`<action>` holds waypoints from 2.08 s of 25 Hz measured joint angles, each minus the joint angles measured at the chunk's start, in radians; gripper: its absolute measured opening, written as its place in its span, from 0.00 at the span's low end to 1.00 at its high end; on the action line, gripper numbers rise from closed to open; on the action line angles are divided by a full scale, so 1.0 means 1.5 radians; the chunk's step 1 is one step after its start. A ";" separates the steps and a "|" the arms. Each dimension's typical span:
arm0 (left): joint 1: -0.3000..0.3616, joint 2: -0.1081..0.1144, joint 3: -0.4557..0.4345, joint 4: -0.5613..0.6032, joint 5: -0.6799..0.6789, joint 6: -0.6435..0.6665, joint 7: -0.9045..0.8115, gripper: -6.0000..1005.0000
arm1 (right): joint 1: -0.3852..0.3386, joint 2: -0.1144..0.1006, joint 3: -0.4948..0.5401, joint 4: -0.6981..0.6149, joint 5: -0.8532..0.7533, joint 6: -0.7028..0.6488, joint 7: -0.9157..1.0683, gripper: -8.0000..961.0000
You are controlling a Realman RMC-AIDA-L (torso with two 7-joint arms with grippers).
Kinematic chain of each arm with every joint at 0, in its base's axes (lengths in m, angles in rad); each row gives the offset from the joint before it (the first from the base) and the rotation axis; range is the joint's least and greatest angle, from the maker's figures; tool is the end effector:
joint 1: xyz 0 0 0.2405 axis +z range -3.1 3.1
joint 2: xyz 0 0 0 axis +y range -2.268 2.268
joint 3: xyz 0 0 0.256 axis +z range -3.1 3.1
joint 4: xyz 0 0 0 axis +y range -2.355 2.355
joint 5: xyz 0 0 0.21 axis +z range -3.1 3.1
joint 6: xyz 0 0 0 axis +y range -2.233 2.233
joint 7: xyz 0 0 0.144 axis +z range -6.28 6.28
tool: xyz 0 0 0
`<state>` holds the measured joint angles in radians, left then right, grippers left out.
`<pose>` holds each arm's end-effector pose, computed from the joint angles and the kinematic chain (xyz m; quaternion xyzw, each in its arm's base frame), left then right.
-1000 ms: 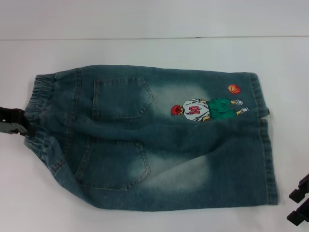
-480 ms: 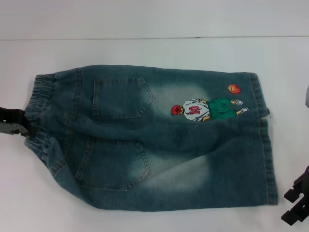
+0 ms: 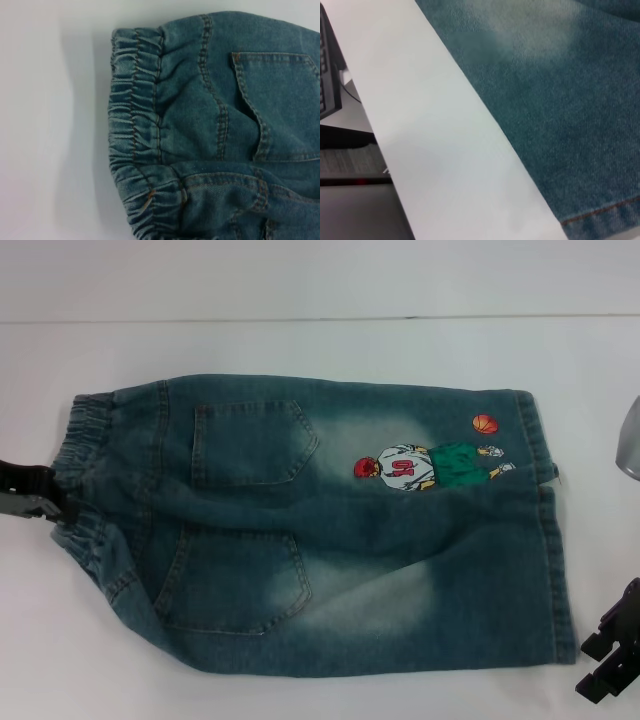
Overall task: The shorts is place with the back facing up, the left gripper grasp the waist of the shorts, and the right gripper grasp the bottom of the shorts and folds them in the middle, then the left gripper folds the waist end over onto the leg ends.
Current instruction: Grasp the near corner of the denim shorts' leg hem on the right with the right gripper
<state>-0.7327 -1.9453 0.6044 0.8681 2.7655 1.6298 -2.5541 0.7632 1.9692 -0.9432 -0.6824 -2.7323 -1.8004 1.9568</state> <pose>-0.2901 0.3709 0.0856 -0.7560 -0.6285 0.0585 0.1732 0.2761 0.3228 0.0212 0.9108 -0.3412 0.2181 0.0800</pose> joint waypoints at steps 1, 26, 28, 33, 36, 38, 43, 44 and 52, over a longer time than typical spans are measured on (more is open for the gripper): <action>0.000 0.000 0.000 0.000 0.000 0.001 0.000 0.07 | 0.000 0.000 -0.001 0.000 -0.001 0.001 0.001 0.78; 0.004 -0.005 0.000 -0.001 0.000 -0.002 0.003 0.09 | 0.015 0.008 0.002 0.010 0.005 0.030 0.008 0.73; 0.005 -0.005 0.000 -0.001 0.000 -0.002 0.003 0.09 | 0.017 0.009 0.006 0.009 0.005 0.030 0.008 0.73; 0.005 -0.005 0.000 -0.001 0.000 -0.002 0.003 0.10 | 0.023 0.013 0.010 0.008 0.006 0.029 0.005 0.73; 0.005 -0.005 0.001 -0.001 0.000 -0.002 0.003 0.10 | 0.027 0.017 0.011 0.007 0.006 0.029 0.003 0.73; 0.005 -0.005 0.001 -0.001 0.000 -0.002 0.003 0.10 | 0.029 0.021 0.010 0.007 0.006 0.028 0.003 0.73; 0.005 -0.006 0.001 -0.001 0.000 -0.002 0.005 0.11 | 0.032 0.025 0.003 0.008 0.001 0.026 0.002 0.73; 0.005 -0.006 0.001 -0.001 0.000 -0.002 0.005 0.11 | 0.032 0.025 0.001 0.009 0.000 0.026 0.002 0.73; 0.003 -0.007 0.001 -0.009 0.000 -0.005 0.008 0.11 | 0.033 0.024 0.004 0.006 0.000 0.033 0.003 0.73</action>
<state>-0.7278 -1.9557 0.6059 0.8543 2.7658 1.6228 -2.5427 0.8126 2.0056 -0.9365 -0.6730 -2.7316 -1.7510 1.9611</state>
